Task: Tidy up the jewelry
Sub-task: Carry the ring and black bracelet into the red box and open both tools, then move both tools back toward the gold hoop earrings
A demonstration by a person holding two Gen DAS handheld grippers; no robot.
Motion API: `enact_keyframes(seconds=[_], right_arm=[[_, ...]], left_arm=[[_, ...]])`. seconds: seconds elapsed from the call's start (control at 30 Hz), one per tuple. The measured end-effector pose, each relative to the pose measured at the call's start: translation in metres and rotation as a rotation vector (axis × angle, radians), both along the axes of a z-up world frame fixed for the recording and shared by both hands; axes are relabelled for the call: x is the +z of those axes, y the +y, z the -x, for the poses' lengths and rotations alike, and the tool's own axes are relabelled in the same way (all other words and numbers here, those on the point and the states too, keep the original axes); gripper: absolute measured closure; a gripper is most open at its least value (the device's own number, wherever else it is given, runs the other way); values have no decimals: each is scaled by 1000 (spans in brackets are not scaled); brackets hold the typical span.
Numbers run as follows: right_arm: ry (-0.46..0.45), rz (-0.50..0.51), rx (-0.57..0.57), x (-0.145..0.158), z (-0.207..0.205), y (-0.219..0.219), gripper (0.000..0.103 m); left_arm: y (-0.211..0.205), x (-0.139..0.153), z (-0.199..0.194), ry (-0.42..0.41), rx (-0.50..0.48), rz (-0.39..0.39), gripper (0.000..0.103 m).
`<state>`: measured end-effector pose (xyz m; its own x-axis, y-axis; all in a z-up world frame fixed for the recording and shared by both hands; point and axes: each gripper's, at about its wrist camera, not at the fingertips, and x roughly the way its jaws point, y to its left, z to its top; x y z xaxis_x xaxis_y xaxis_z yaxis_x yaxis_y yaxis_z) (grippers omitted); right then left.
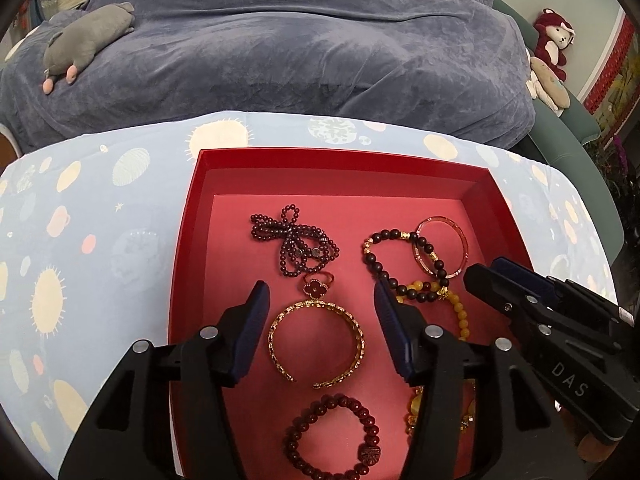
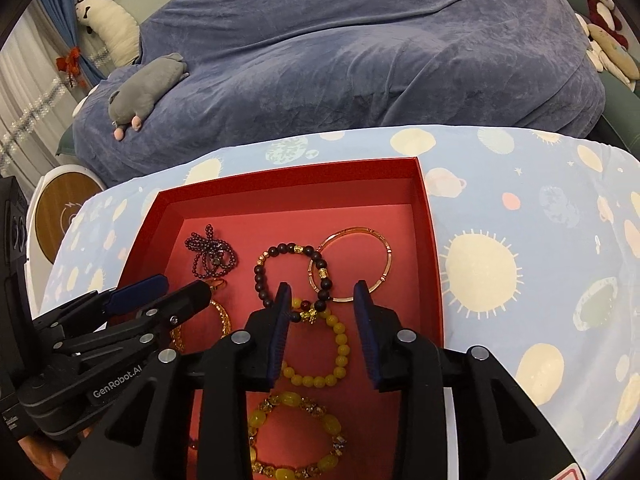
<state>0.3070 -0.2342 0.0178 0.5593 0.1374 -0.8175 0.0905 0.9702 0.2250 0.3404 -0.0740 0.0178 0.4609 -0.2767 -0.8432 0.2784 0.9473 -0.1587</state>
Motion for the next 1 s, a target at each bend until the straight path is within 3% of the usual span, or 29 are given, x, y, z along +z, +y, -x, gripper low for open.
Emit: enact_keyframes(seconds=[0.07,1.0], right_arm=[[-4,1,4,3,6,1,67],[-32,-1,-15,48,122,15,63]], left_arm=[[2,3,6,-13,8,-4,43],[26,46,119,-56,53,-10,43]])
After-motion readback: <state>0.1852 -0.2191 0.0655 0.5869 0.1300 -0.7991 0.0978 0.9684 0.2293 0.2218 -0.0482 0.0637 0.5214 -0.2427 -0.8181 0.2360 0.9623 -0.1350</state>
